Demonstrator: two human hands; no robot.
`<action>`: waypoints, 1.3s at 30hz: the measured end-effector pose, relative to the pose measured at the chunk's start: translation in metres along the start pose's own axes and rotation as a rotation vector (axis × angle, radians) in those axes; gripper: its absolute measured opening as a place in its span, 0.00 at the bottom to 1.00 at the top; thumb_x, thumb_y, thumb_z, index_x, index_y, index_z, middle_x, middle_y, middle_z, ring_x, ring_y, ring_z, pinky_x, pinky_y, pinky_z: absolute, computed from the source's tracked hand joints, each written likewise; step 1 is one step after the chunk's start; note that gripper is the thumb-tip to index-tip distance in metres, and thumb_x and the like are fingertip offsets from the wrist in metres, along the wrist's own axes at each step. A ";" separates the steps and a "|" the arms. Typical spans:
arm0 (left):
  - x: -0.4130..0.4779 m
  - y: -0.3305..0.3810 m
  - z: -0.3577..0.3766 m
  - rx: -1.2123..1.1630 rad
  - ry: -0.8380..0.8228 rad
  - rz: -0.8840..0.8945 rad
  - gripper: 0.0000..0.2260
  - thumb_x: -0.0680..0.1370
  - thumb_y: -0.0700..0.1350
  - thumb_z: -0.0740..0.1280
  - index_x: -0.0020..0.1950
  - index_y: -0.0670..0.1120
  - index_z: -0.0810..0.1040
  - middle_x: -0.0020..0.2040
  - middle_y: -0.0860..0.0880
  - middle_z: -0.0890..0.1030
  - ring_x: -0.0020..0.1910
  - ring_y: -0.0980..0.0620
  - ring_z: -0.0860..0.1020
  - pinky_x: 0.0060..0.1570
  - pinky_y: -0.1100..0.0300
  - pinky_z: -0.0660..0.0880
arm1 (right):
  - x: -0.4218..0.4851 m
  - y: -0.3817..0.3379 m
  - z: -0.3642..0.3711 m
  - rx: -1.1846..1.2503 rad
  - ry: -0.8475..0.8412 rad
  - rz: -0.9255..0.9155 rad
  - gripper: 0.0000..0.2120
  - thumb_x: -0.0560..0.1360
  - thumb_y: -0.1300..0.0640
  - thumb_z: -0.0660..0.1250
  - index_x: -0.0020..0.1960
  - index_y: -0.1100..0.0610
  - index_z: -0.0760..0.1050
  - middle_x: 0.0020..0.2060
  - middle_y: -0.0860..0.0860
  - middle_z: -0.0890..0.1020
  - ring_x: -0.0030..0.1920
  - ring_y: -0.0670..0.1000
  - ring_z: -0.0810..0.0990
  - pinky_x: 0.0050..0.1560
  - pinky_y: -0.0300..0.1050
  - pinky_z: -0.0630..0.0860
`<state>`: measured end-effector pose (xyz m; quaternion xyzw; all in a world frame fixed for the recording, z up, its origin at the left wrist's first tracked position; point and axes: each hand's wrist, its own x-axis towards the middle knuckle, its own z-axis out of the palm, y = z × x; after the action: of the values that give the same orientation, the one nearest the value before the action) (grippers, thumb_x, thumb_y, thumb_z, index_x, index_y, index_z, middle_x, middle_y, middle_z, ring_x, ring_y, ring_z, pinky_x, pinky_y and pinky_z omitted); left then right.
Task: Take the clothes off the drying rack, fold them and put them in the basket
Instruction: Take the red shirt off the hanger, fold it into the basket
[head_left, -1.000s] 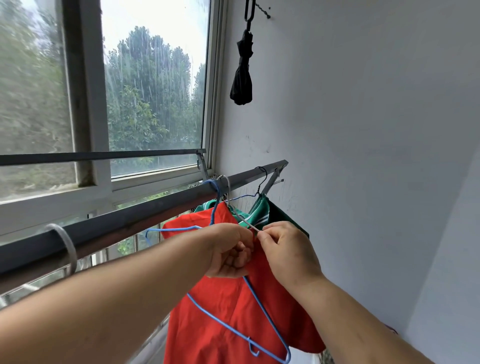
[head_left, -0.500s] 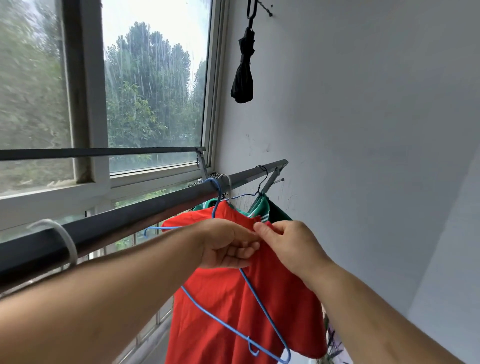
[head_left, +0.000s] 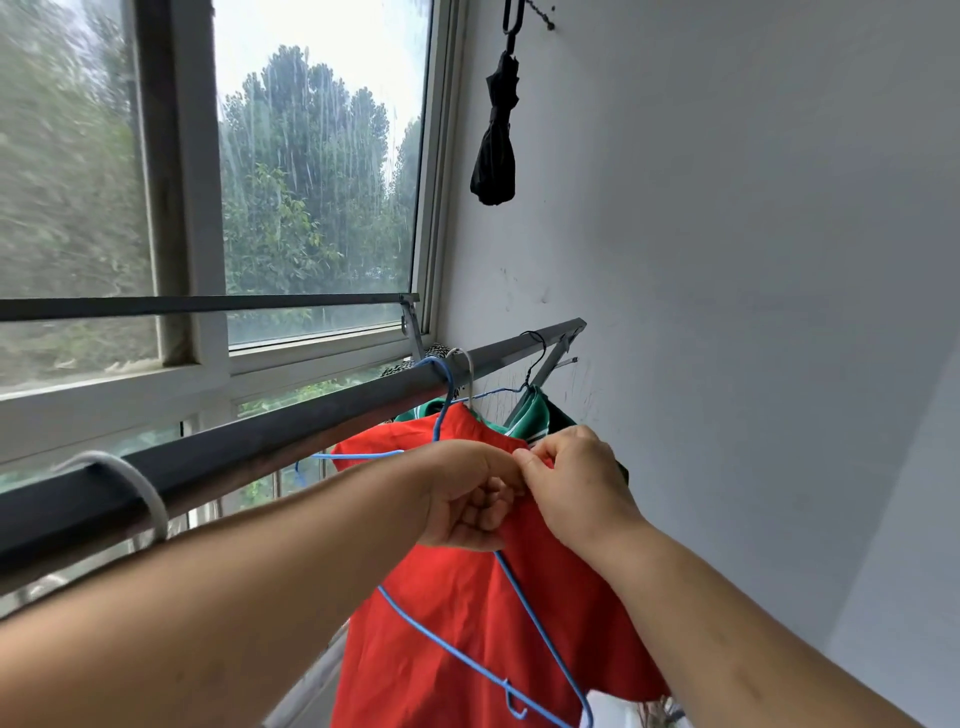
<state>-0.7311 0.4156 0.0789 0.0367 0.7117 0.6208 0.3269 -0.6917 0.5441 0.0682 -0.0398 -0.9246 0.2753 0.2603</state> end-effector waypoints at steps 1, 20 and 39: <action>0.001 0.001 0.001 0.002 0.009 -0.004 0.11 0.75 0.42 0.65 0.33 0.47 0.71 0.24 0.53 0.72 0.19 0.58 0.71 0.43 0.56 0.77 | -0.001 0.000 0.001 0.017 0.017 0.001 0.11 0.78 0.49 0.65 0.41 0.53 0.76 0.50 0.49 0.73 0.56 0.53 0.74 0.55 0.41 0.70; -0.005 0.008 -0.012 0.024 -0.094 0.179 0.07 0.79 0.43 0.66 0.44 0.45 0.81 0.34 0.50 0.81 0.27 0.58 0.77 0.32 0.63 0.79 | 0.004 0.025 -0.025 0.482 -0.253 0.124 0.06 0.78 0.56 0.68 0.47 0.56 0.83 0.42 0.53 0.87 0.48 0.56 0.85 0.56 0.57 0.80; 0.017 0.024 -0.009 0.561 0.258 0.601 0.09 0.81 0.46 0.63 0.50 0.42 0.79 0.26 0.47 0.70 0.19 0.56 0.69 0.24 0.65 0.70 | 0.011 0.035 -0.033 0.648 -0.131 0.151 0.13 0.80 0.50 0.65 0.46 0.58 0.83 0.42 0.57 0.86 0.48 0.58 0.85 0.55 0.57 0.80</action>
<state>-0.7575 0.4210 0.0933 0.2519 0.8456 0.4703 0.0170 -0.6871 0.5925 0.0780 -0.0055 -0.7982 0.5754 0.1784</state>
